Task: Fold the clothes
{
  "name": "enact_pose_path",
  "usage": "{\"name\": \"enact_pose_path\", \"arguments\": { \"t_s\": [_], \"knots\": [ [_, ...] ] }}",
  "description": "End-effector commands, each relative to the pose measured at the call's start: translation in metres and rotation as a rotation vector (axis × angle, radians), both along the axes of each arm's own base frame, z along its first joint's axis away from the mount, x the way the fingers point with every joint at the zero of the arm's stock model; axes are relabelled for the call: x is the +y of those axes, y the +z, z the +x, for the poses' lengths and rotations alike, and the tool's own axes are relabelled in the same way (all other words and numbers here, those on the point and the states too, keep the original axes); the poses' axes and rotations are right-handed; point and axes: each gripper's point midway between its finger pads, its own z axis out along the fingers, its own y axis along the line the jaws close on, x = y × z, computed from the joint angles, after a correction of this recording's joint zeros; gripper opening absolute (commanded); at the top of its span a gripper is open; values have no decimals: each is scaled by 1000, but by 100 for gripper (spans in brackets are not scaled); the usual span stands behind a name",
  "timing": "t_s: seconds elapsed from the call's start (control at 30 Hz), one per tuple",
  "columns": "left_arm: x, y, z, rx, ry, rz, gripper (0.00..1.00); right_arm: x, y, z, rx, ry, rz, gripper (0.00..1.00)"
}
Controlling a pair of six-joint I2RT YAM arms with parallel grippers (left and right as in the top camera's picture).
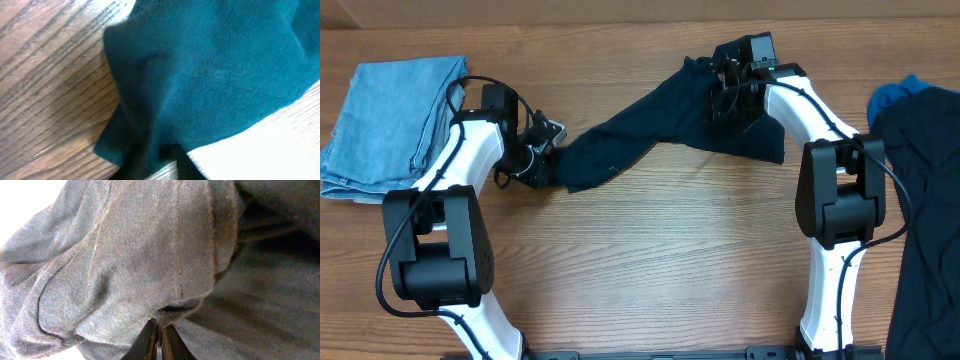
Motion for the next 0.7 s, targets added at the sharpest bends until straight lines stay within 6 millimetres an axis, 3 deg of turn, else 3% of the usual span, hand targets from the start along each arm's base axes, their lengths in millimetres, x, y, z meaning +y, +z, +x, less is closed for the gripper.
{"name": "enact_pose_path", "arguments": {
  "t_s": [0.0, 0.13, 0.2, 0.27, 0.4, 0.67],
  "knots": [
    [2, -4, 0, 3, -11, 4, 4, 1, -4, -2, 10, 3, 7, 4],
    [2, 4, 8, -20, -6, 4, 4, 1, -3, -2, 9, 3, 8, 4],
    [2, 21, 19, -41, 0, 4, 4, 6, 5, 0, 1, 12, 34, 4],
    [3, 50, 35, -79, 4, 4, 4, 16, 31, 7, -44, 33, 95, 4],
    [-4, 115, 72, -208, 29, 6, 4, 18, 107, 21, -180, -4, 132, 4],
    [-42, 218, 104, -459, -57, 116, 4, -6, 251, 15, -507, -92, 80, 4]
  ]
}}
